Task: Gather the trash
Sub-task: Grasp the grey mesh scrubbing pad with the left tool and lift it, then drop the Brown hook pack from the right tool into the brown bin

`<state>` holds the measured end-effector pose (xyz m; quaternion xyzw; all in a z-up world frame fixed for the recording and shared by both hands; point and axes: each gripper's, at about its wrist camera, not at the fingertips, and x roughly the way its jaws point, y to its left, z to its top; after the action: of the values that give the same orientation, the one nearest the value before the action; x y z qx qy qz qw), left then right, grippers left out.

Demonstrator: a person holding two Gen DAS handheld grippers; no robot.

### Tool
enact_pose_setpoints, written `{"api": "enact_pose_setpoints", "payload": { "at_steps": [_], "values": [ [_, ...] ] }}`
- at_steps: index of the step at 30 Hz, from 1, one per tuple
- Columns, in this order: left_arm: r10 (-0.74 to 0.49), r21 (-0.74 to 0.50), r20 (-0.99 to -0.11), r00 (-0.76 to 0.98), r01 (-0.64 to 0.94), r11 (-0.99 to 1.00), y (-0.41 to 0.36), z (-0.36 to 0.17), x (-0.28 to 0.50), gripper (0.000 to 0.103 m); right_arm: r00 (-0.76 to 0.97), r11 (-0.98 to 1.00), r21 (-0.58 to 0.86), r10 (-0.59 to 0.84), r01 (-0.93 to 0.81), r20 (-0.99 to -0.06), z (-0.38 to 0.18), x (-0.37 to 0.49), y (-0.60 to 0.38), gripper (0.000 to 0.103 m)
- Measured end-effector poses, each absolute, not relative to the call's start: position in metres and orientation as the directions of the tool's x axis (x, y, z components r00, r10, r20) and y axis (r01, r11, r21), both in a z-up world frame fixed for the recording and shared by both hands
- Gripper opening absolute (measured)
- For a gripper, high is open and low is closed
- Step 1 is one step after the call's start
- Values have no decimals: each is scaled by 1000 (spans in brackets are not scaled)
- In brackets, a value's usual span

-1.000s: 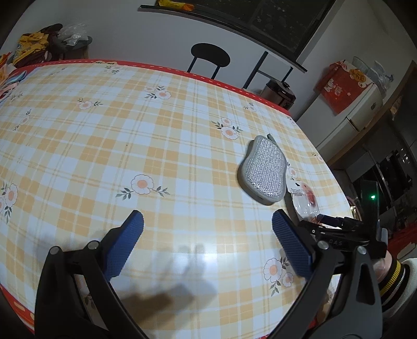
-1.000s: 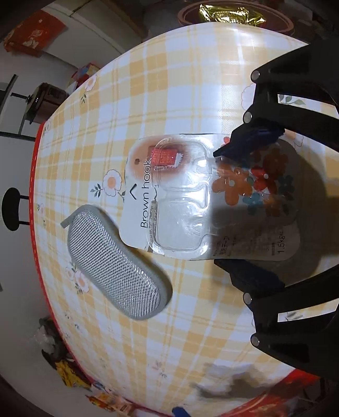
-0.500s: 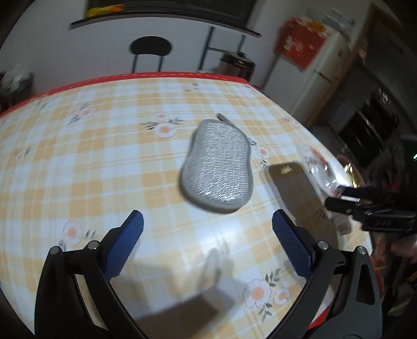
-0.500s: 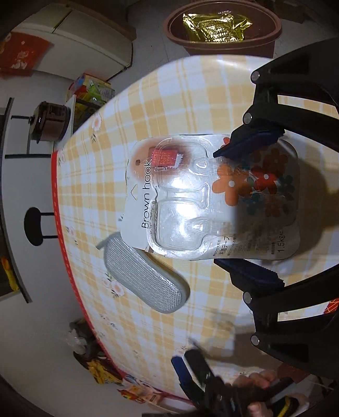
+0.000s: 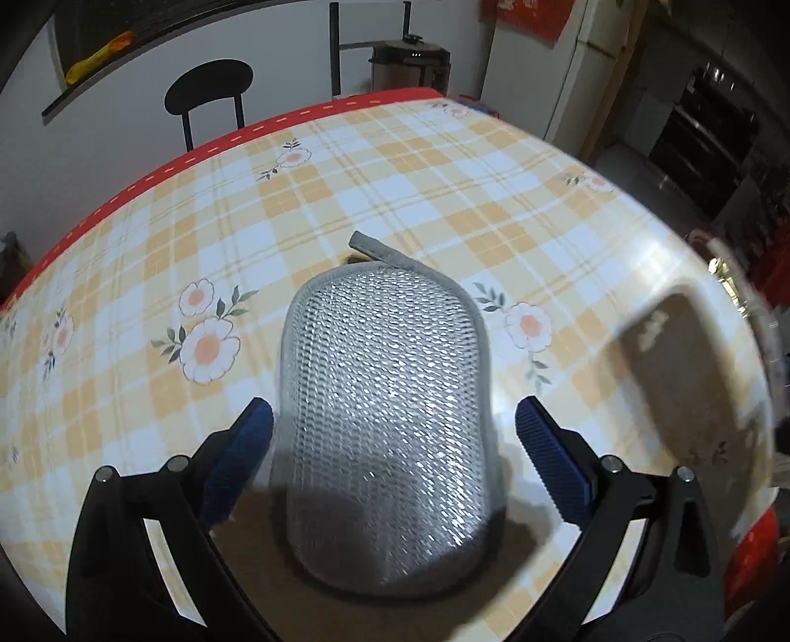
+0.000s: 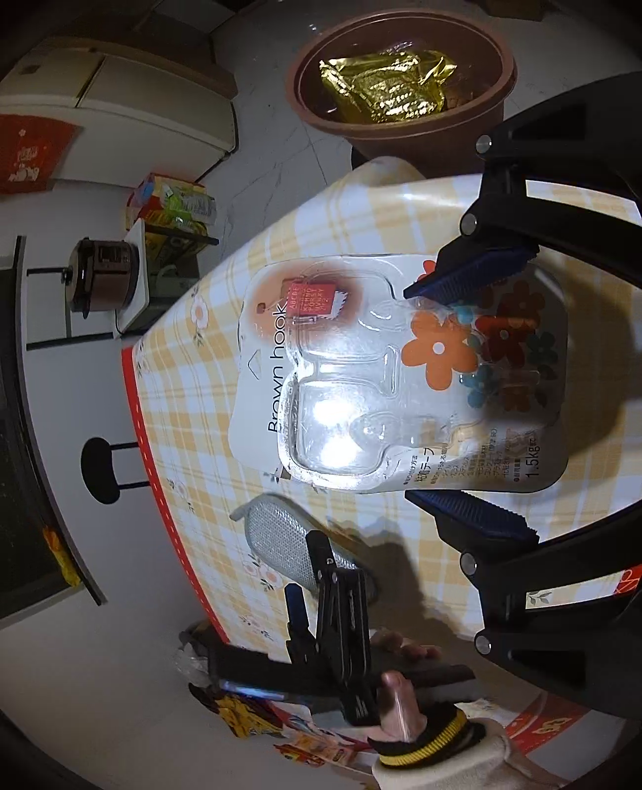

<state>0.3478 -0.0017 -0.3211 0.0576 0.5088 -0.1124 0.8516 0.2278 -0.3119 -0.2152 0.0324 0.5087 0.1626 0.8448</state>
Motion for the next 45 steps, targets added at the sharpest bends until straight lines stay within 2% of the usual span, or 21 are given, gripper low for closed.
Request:
{"api": "enact_pose_setpoints", "payload": {
  "at_steps": [8,11,17,37,45],
  "values": [
    [-90,18,-895,437,238,971,-1,-338,354,97,437,955,225,289,-194,-852,-218,222,-332,72],
    [-98,11,-892,441,238,971,-3,-336,348,89,438,954,228,293,-197,-850,-216,220,-332,72],
    [-123,-13,-882,456,238,971,0,-328,325,88,447,948,239,311,-212,-839,-208,214,-331,72],
    [-215,-283,-716,664,7,959,19,-208,182,88,474,910,296,406,-291,-781,-171,183,-357,72],
    [-200,-288,-679,706,-5,958,-18,-178,155,88,500,907,319,417,-274,-759,-162,190,-409,72]
  ]
}}
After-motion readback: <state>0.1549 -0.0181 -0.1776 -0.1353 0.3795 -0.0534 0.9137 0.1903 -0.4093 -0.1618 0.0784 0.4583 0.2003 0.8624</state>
